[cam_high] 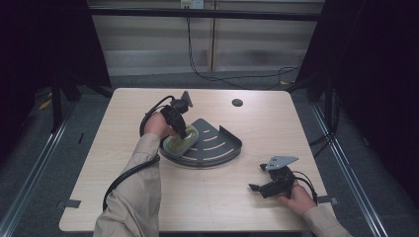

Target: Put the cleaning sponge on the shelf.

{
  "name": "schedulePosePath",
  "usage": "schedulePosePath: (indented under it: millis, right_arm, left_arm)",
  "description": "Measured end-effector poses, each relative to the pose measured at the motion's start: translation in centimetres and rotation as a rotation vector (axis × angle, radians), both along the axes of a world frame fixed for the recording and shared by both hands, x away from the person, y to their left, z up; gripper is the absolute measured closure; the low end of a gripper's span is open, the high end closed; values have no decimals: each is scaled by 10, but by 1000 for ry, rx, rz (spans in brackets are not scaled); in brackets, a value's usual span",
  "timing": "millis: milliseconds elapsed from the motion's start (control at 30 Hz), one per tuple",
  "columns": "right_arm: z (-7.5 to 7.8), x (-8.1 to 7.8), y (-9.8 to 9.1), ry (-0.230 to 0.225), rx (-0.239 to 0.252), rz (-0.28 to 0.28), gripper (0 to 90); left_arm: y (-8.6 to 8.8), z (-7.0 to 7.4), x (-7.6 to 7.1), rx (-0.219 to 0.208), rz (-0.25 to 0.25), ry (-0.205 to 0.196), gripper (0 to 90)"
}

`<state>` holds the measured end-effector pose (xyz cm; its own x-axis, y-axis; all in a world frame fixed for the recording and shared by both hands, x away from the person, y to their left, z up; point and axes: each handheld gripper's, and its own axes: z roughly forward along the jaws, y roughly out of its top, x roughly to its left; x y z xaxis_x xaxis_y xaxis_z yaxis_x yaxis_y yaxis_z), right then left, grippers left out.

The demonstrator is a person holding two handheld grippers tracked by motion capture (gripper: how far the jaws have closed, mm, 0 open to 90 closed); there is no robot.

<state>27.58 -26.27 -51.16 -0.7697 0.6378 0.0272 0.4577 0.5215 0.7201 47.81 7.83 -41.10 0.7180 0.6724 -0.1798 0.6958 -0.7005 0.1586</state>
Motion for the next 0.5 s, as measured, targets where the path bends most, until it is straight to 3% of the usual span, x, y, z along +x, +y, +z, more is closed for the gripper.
schedulePosePath:
  millis: [500]
  right_arm:
    - [0, 0, 0, 0, 0, 0, 106]
  left_arm:
    - [2, -5, 0, 1, 5, 6, 721]
